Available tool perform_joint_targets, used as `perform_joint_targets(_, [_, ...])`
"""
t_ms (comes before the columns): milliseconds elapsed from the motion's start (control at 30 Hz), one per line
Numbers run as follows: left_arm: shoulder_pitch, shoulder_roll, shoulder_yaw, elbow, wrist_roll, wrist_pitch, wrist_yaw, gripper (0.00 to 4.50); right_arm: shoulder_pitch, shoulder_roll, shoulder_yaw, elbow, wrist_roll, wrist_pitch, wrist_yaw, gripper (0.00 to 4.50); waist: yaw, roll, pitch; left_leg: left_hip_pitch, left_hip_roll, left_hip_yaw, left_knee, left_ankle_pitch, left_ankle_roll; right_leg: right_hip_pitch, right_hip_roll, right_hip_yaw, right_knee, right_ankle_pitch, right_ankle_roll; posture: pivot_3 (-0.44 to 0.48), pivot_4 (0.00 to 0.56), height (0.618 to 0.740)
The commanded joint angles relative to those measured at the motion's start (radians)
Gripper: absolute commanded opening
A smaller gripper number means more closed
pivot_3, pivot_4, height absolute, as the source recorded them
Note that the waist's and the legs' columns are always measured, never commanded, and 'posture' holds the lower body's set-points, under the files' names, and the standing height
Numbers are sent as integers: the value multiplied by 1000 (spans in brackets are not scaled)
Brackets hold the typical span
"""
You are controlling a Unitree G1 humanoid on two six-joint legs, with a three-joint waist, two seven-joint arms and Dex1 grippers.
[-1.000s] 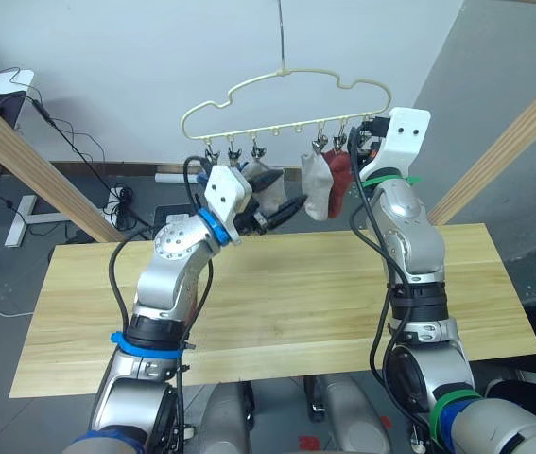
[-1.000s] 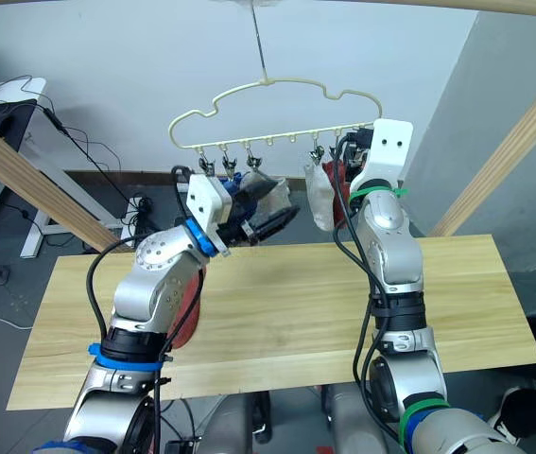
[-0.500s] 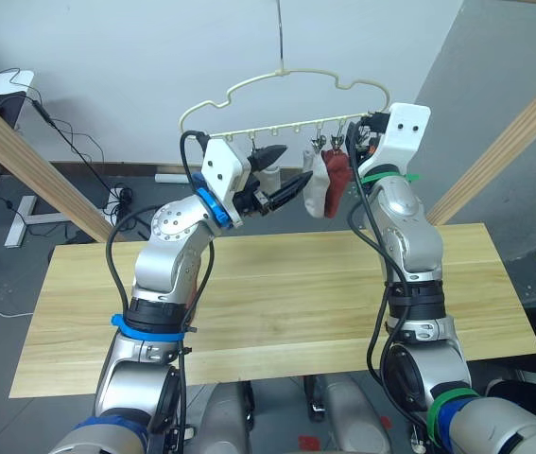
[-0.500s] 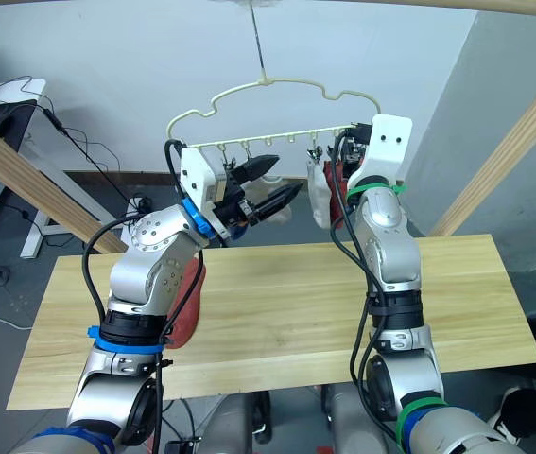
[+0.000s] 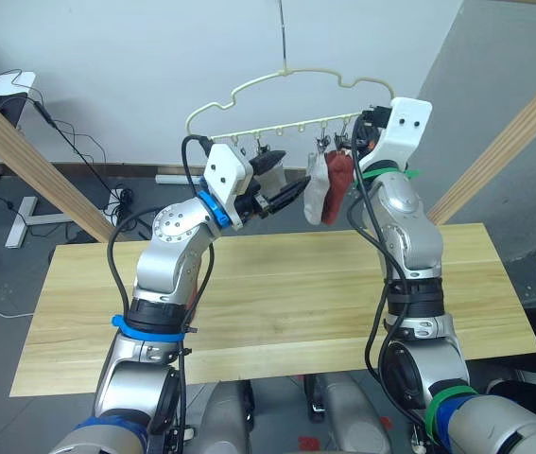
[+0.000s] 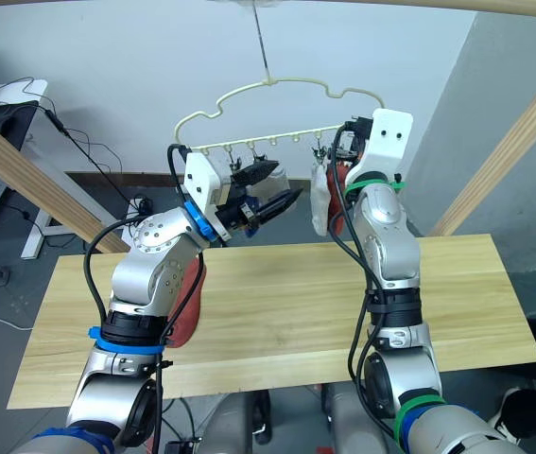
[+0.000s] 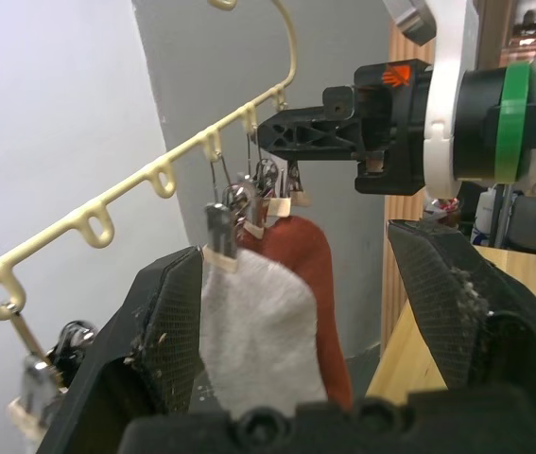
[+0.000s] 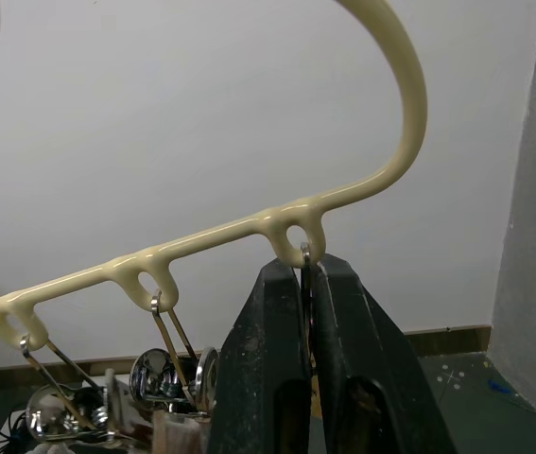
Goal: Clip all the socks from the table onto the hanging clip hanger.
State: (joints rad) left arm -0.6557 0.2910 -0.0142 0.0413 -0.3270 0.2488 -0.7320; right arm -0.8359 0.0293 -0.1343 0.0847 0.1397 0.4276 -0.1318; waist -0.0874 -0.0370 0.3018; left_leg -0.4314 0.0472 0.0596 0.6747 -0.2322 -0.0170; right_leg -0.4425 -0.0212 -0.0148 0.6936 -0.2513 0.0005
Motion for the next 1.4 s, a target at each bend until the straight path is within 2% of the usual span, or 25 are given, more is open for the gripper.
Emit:
perform_joint_targets(33, [54, 17, 10, -32, 42, -25, 51, 3470, -11, 0, 1, -37, 9, -22, 7, 13, -2, 0, 0, 0, 0, 0, 1, 0, 0, 0, 0, 0, 1, 0, 0, -183, 235, 740])
perform_joint_targets(200, [264, 52, 28, -85, 135, -10, 182, 4468, -9, -6, 3, -43, 10, -22, 18, 0, -11, 0, -1, 1, 1, 0, 1, 0, 0, 0, 0, 1, 3, 0, 0, -183, 237, 740])
perform_joint_targets(300, [406, 41, 86, -90, 173, -3, 305, 4468, -8, -9, 3, -47, 12, -15, 27, 0, -9, 0, -1, 0, 1, 0, 1, -2, 3, -1, 0, 1, 3, 0, 0, -178, 239, 740])
perform_joint_targets(400, [461, 20, 162, -37, 172, 19, 409, 4468, -10, -10, 7, -46, 12, -11, 36, 0, -7, 0, -1, 0, 0, 0, 2, -2, 4, -1, -1, 1, 3, 0, 0, -176, 241, 740])
perform_joint_targets(633, [399, 30, 251, 194, 161, 24, 483, 4468, -8, -10, 17, -50, 12, 1, 53, 0, -2, 0, -1, 0, 0, 0, 2, -2, 5, -1, 0, 0, 4, 1, 0, -172, 243, 740])
perform_joint_targets(933, [296, 54, 209, 440, 208, 7, 472, 4468, -1, -15, 15, -55, 9, 13, 58, 0, -4, 0, -1, 0, 0, 0, 2, -2, 5, -1, 0, 0, 3, 1, 0, -180, 253, 740])
perform_joint_targets(1033, [303, 44, 214, 456, 187, 64, 465, 3899, 4, -14, 16, -62, 10, 18, 59, 0, -3, 0, -2, 0, 1, 0, 2, -2, 5, -1, 0, 0, 3, 1, 0, -182, 252, 740])
perform_joint_targets(1333, [333, 38, 217, 420, 171, 102, 452, 1610, 1, -15, 14, -60, 9, 17, 59, 0, -3, 1, -10, 1, 0, 0, 2, -2, 5, 0, -1, 0, 4, 1, 0, -181, 254, 740])
perform_joint_targets(1400, [335, 36, 193, 401, 170, 88, 410, 1064, 2, -15, 13, -61, 7, 16, 57, 0, -3, 1, -11, 1, 0, 0, 2, -2, 5, 0, -1, 0, 4, 1, 0, -184, 263, 740])
